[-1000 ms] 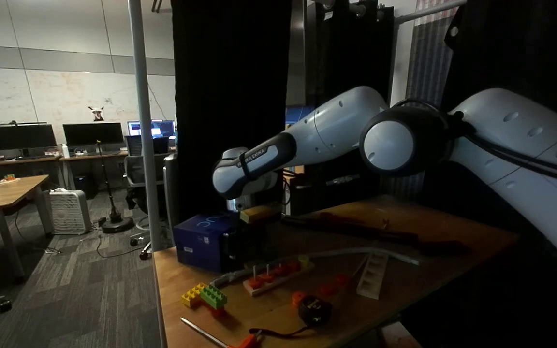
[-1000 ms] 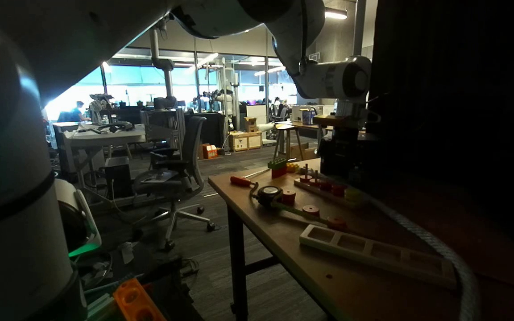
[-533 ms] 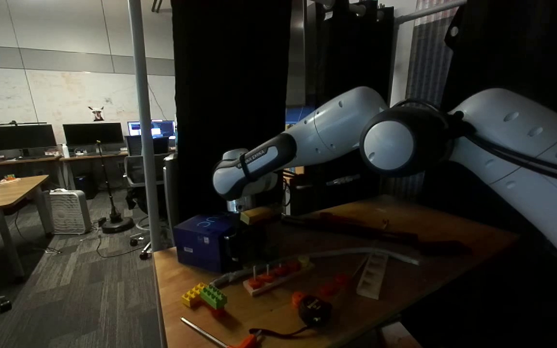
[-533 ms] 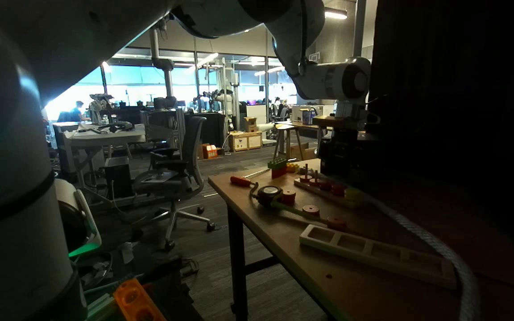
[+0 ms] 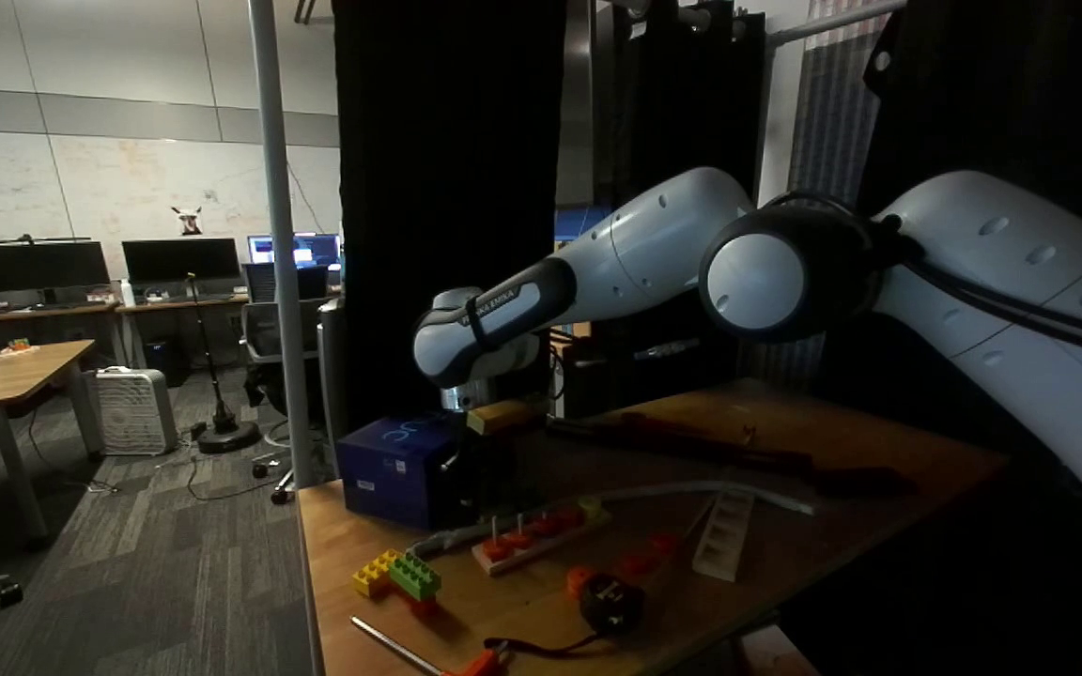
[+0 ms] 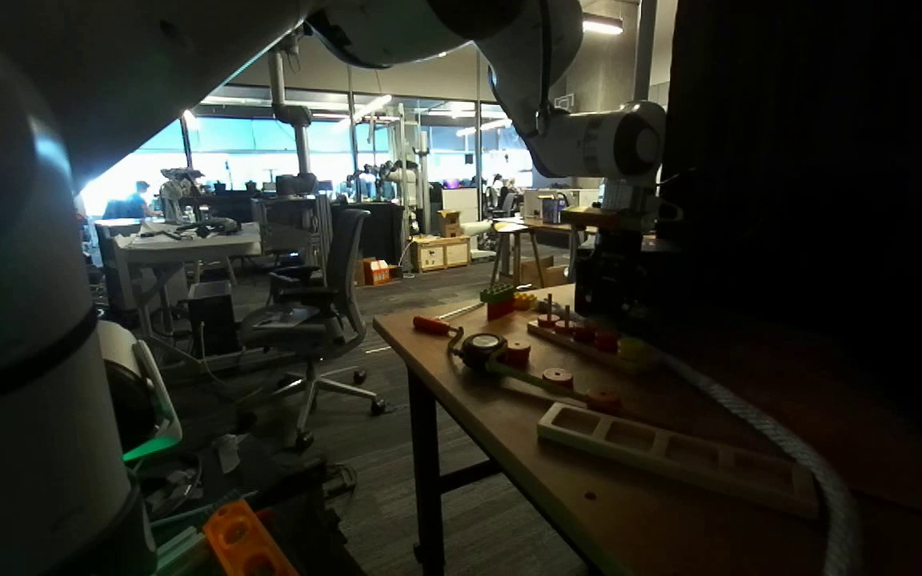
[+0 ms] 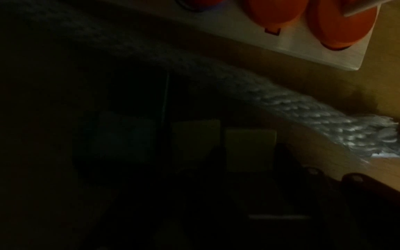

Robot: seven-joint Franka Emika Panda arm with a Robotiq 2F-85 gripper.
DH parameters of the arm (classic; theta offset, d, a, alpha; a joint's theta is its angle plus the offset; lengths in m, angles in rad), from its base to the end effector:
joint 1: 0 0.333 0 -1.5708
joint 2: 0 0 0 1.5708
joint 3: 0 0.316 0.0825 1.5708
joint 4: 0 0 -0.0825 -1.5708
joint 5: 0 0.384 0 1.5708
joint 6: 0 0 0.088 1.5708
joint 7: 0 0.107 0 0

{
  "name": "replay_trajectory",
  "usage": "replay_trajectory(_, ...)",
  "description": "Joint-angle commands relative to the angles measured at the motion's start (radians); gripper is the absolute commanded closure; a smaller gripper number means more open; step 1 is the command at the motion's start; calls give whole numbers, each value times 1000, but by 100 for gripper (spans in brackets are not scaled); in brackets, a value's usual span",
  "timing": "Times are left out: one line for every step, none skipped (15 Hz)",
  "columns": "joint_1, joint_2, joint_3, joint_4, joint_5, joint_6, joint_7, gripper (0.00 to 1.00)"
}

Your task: Move the yellow square block to the right

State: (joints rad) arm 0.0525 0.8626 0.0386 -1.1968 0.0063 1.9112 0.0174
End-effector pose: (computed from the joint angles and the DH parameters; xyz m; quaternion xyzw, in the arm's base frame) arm 0.7403 0.0605 0.2500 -0.9967 -0.0298 0.0746 0.0140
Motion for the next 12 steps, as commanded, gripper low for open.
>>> replay_trajectory(6, -6, 2, 2, 8, -7, 7, 77)
replay_trajectory(12, -18, 0, -6, 3, 0, 11, 77)
replay_trajectory(17, -29, -1, -12, 0, 5, 16, 77)
replay_trajectory(28, -51, -5, -23, -9, 12, 26, 77)
replay_trajectory(37, -74, -7, -35, -15, 16, 32, 77)
replay_trajectory(47, -105, -10, -51, -22, 18, 43, 77)
replay_trajectory(57, -139, -12, -68, -28, 21, 53, 77)
replay_trajectory(66, -170, -15, -79, -35, 25, 66, 77)
replay_trajectory(74, -209, -18, -97, -44, 29, 81, 77)
replay_trajectory(80, -243, -20, -113, -53, 36, 96, 77)
replay_trajectory(84, -281, -24, -136, -62, 44, 112, 77)
replay_trajectory(85, -314, -26, -154, -69, 48, 125, 77)
